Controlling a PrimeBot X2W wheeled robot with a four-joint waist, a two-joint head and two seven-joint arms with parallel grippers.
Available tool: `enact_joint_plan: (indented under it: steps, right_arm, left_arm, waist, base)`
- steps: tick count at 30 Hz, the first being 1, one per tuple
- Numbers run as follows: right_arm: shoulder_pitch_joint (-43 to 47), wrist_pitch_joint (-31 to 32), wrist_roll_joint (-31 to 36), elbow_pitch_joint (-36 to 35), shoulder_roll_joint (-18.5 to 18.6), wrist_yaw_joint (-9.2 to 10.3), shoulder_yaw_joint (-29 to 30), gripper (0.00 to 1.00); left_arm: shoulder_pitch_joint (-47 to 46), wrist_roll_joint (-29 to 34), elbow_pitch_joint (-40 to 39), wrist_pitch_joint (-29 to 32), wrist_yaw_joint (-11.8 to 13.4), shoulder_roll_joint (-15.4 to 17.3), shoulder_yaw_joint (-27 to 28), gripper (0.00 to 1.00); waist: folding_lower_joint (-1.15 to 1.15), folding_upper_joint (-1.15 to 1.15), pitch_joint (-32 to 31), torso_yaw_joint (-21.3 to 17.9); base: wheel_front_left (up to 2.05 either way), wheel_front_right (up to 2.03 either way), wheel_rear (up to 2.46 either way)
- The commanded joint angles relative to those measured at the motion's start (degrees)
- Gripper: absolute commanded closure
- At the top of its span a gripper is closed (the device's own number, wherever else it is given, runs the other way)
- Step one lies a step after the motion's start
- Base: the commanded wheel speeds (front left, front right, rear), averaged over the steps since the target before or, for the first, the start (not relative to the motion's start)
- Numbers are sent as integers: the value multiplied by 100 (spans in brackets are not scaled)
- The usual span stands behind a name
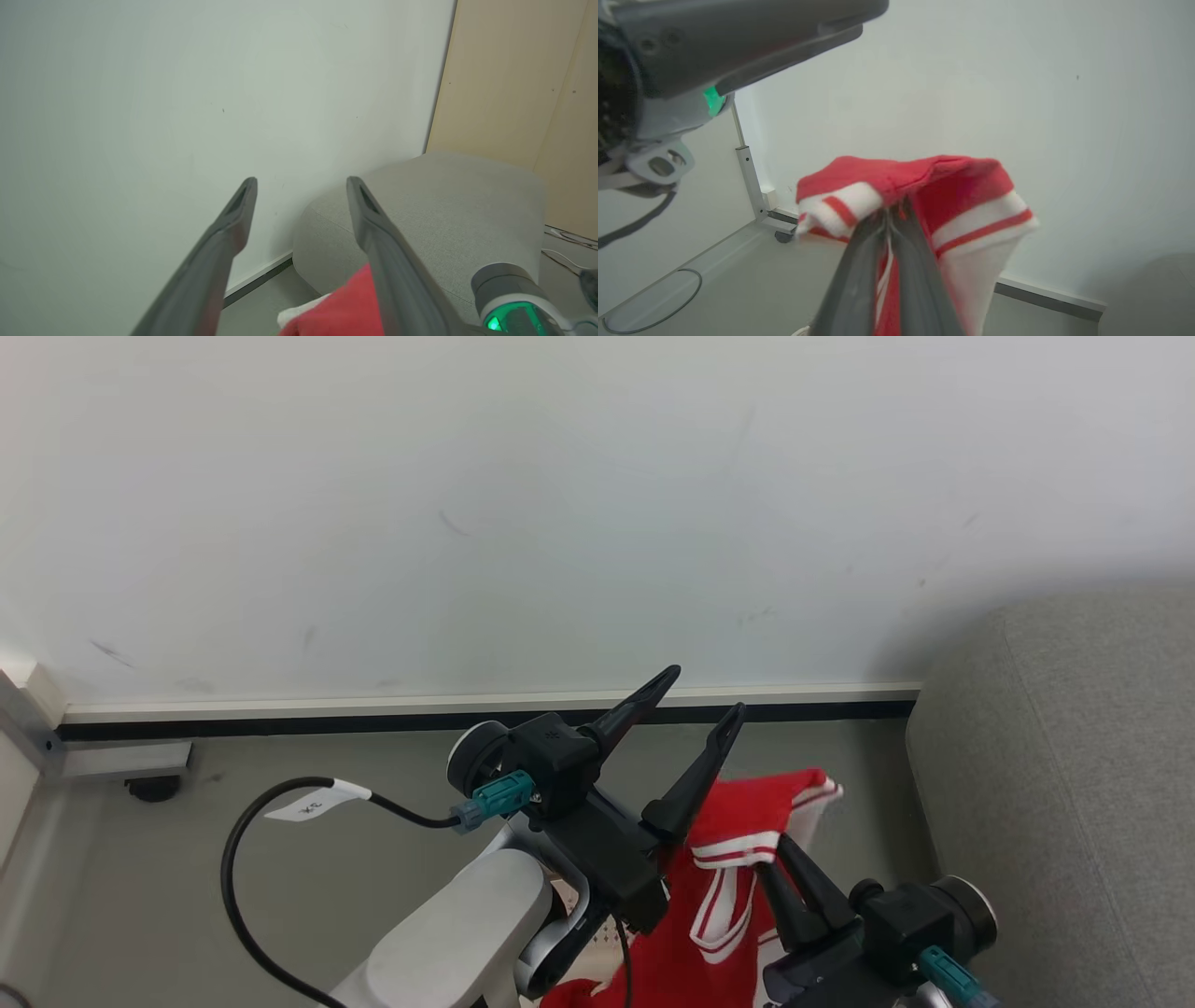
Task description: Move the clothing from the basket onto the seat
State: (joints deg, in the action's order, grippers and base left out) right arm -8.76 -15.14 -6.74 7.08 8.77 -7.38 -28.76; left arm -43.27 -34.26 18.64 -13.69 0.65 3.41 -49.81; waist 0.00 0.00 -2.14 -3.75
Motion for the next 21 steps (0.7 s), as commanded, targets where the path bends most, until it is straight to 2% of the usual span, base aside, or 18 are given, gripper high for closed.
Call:
enact_joint_plan:
  steps: [1,10,20,21]
  right_arm:
    - [16,-16,-29,-21,20,-22,20,100]
    - [127,-16,-16,-94,-22,-22,211,100]
    - [197,-15,87,-434,-25,-21,372,100]
    - [197,-15,87,-434,-25,-21,372,100]
  left_arm:
    - [10,-71,-7,-16,6,41,-7,0]
    - [61,-95,-120,41,46,109,-51,0]
    - [3,-83,-303,79,107,189,-55,0]
    - [3,-83,-303,79,107,189,-55,0]
  waist:
    - [0,0,-3,10]
    - [0,0,44,-113]
    - [0,0,216,-1001]
    - [0,0,216,-1001]
  base:
    - [0,0,0]
    - [0,0,0]
    - [0,0,0]
    - [0,0,0]
